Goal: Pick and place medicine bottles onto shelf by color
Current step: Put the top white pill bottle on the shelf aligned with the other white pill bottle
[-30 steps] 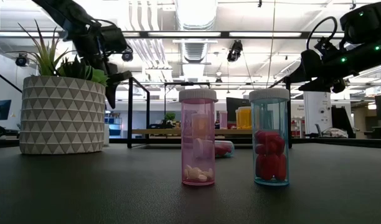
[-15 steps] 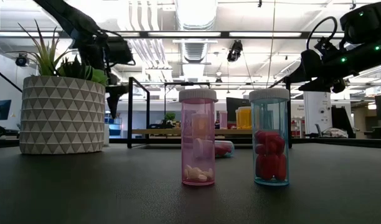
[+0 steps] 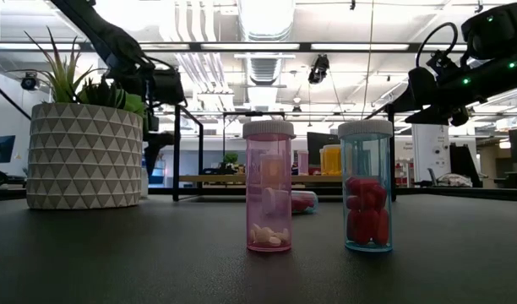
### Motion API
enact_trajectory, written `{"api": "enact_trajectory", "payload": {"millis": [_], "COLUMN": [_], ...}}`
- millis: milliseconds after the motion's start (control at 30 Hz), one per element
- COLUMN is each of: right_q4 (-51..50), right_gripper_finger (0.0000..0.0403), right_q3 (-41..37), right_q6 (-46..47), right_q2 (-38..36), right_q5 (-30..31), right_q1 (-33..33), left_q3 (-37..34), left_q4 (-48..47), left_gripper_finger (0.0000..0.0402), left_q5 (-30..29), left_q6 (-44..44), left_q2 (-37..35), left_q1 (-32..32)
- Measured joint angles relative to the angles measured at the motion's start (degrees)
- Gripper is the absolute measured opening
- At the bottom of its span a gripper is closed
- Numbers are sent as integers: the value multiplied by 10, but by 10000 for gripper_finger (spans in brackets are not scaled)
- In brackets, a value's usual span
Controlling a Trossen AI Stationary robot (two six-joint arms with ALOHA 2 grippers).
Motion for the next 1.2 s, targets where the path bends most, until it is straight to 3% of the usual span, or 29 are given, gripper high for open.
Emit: {"api": "enact_trajectory", "payload": {"millis": [300,600,800,1000,1200], "right_q4": [0,0,0,0,0], "right_gripper_finger": [380,380,380,380,380], "right_q3": [0,0,0,0,0], "right_q6": [0,0,0,0,0], "right_q2": [0,0,0,0,0], "right_q5": [0,0,0,0,0], "right_q1": [0,0,0,0,0], "left_q3": [0,1,28,113,223], "left_q4": [-7,-16,-15,-10,-10], "left_gripper_finger": [109,113,118,120,121], "left_q5": [1,-17,-77,-105,-92], "left_q6": [3,5,50,154,267], "left_q2": [-23,-77,-145,-179,-154], "left_q1": [0,0,0,0,-17]}}
